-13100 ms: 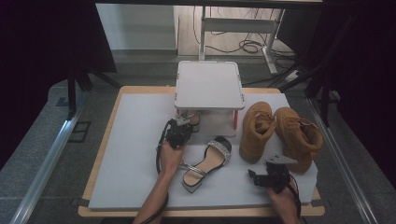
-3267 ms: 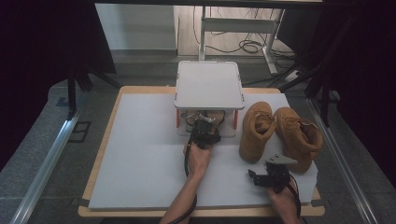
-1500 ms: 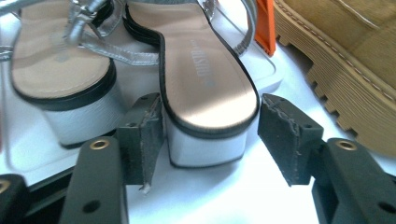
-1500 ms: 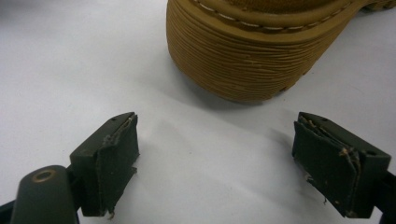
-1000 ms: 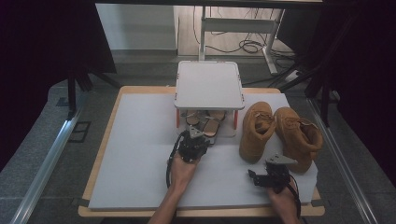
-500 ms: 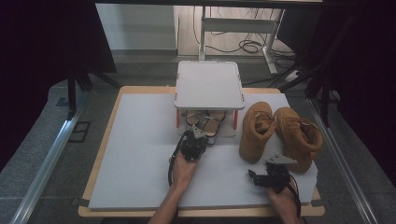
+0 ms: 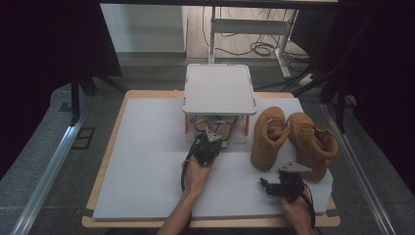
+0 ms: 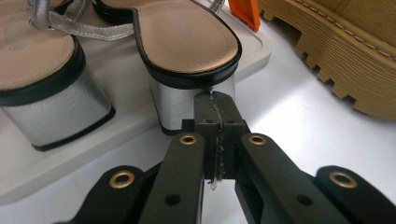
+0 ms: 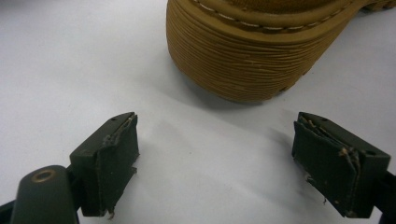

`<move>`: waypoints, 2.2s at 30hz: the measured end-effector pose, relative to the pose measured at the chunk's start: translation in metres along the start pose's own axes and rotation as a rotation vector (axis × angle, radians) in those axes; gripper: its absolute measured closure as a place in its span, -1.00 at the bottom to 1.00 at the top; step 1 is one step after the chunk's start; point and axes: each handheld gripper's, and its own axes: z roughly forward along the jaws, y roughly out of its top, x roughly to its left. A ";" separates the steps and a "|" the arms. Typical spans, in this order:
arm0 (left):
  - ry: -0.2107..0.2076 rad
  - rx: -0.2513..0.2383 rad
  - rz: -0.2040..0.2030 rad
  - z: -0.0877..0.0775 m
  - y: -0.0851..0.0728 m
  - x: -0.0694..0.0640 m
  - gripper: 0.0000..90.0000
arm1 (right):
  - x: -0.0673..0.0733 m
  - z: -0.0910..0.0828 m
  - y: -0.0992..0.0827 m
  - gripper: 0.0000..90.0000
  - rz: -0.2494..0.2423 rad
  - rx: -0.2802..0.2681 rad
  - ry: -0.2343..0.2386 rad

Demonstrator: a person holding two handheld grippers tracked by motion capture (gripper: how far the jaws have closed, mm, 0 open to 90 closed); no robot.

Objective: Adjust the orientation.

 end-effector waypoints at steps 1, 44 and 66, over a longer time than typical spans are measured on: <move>0.000 -0.003 -0.002 0.001 0.001 0.000 0.99 | 0.000 0.000 0.000 -0.67 0.000 0.000 0.000; 0.011 -0.011 -0.010 0.034 0.024 0.002 0.99 | 0.000 0.000 0.000 -0.67 -0.001 -0.001 0.001; -0.019 0.002 0.016 0.019 0.021 -0.006 0.74 | 0.000 0.000 0.000 -0.67 0.000 -0.001 0.001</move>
